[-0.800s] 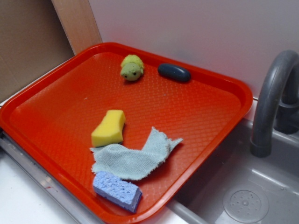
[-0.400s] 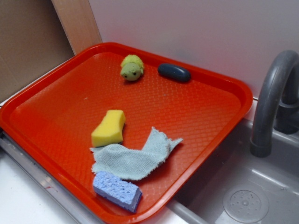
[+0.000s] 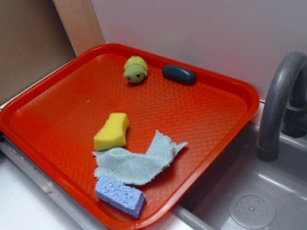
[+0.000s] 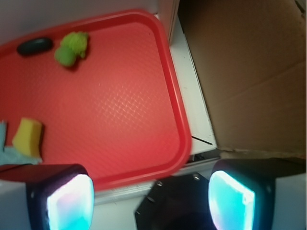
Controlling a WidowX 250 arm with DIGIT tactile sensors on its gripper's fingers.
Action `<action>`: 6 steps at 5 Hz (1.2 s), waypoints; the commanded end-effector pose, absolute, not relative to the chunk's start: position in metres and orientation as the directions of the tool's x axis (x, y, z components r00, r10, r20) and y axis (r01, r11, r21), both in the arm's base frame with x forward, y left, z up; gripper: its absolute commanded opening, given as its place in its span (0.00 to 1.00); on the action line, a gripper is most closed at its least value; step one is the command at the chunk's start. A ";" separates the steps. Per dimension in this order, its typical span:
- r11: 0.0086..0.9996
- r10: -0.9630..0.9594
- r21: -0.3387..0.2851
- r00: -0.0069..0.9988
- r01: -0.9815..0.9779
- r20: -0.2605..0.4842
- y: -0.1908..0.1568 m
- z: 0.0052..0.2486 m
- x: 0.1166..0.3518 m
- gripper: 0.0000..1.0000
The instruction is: Grab the green animal.
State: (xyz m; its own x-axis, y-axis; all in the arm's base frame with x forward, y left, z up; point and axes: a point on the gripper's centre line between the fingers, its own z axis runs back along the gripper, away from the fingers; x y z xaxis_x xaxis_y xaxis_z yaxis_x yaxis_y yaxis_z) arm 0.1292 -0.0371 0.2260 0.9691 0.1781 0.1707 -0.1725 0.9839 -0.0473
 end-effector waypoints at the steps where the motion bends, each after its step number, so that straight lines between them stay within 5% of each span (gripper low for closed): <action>1: 0.909 0.417 -0.143 0.861 -0.392 0.292 -0.081 0.192 0.205 1.00; 3: 0.877 0.480 -0.168 0.805 -0.450 0.348 -0.107 0.145 0.273 1.00; 6: 0.904 0.423 -0.212 0.849 -0.371 0.317 -0.150 0.085 0.316 1.00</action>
